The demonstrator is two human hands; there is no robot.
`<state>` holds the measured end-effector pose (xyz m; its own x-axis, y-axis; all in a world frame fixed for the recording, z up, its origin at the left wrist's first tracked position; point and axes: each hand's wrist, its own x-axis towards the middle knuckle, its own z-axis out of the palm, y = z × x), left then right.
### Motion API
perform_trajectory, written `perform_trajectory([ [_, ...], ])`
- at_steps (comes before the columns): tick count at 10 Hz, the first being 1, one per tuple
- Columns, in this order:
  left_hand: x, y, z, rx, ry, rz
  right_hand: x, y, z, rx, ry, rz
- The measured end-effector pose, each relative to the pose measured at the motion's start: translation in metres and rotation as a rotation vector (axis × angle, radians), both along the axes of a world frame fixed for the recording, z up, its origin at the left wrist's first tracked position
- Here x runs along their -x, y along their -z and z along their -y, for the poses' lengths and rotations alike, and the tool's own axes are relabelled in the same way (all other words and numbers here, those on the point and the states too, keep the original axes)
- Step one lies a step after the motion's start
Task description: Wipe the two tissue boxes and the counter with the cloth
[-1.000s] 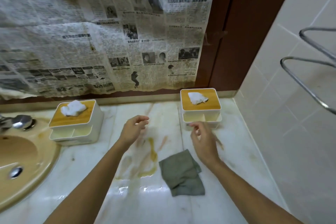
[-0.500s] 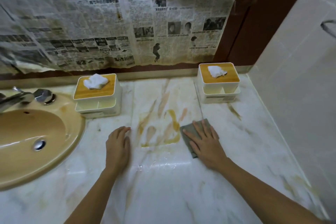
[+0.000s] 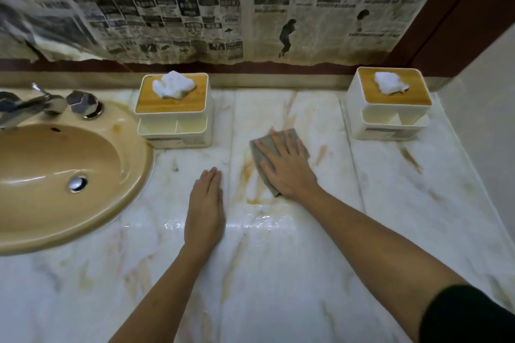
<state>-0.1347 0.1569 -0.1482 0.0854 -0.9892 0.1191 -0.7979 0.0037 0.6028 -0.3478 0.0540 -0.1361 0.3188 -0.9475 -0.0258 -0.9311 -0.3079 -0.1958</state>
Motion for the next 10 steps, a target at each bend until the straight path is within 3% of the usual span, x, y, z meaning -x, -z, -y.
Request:
perform_trajectory([
  [1,-0.001,0.001,0.000,0.003,-0.012,-0.023,-0.013,0.007,-0.004,0.058,-0.301,-0.075],
  [2,-0.002,0.002,0.000,0.003,-0.006,-0.027,-0.004,0.004,-0.026,0.085,-0.461,-0.105],
  [5,-0.002,-0.010,0.001,-0.112,-0.001,-0.083,0.032,-0.011,-0.125,0.004,-0.631,-0.071],
  [6,-0.001,-0.016,-0.007,-0.109,0.115,0.073,0.038,-0.015,-0.149,-0.054,-0.635,-0.056],
  [7,0.004,-0.023,-0.027,-0.110,0.251,0.122,0.044,-0.017,-0.159,-0.109,-0.577,0.019],
  [9,0.007,-0.019,-0.089,-0.078,0.400,0.216,0.075,-0.009,-0.199,0.019,-0.120,0.260],
  [10,-0.006,-0.022,-0.126,-0.063,0.388,0.118,0.095,-0.014,-0.247,0.106,0.019,0.458],
])
